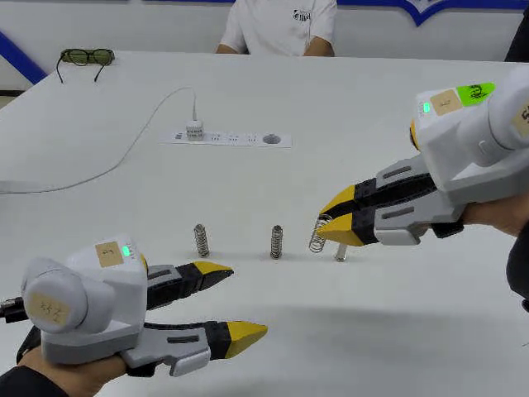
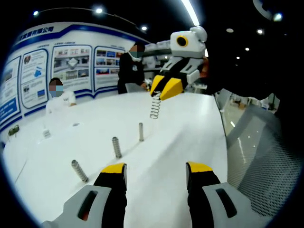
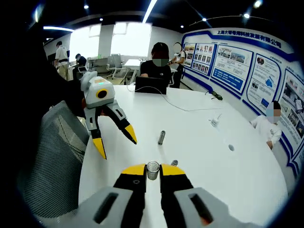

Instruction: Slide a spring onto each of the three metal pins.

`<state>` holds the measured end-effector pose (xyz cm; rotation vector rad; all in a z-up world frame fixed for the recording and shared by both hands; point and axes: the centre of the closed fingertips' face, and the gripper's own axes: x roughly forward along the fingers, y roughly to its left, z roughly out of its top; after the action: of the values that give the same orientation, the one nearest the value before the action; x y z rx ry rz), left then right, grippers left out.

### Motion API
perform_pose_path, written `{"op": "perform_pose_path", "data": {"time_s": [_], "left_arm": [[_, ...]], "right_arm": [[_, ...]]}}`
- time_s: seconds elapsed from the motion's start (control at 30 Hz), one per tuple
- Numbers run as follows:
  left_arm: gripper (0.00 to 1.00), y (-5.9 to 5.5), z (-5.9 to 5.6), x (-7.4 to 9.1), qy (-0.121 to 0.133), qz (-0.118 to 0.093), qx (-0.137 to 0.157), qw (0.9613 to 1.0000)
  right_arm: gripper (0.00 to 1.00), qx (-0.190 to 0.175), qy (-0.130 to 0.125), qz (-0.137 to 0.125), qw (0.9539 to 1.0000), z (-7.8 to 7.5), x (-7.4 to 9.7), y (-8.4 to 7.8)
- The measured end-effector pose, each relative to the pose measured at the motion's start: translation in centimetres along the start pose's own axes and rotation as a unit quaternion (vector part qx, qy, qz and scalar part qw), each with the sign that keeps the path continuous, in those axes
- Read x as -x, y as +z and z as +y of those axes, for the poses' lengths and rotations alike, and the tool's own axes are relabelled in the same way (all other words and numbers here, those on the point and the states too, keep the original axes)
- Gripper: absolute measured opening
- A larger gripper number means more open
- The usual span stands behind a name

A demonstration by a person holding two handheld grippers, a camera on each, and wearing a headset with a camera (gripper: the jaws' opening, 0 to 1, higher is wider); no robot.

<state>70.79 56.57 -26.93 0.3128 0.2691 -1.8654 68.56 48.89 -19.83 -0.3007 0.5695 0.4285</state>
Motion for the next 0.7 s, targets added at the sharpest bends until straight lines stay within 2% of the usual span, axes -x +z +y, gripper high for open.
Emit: {"op": "perform_pose_path", "data": {"time_s": [0.3, 0.7], "left_arm": [[0.51, -0.2, 0.0, 0.1, 0.002, 0.001, 0.004, 1.0000], [0.51, -0.3, 0.0, 0.1, 0.000, 0.003, 0.007, 1.0000]], "right_arm": [[0.12, -0.014, -0.034, 0.009, 0.9993, -2.4, 1.2, -0.9], [0.12, -0.041, -0.065, 0.028, 0.9967, -5.3, 1.2, -3.1]]}}
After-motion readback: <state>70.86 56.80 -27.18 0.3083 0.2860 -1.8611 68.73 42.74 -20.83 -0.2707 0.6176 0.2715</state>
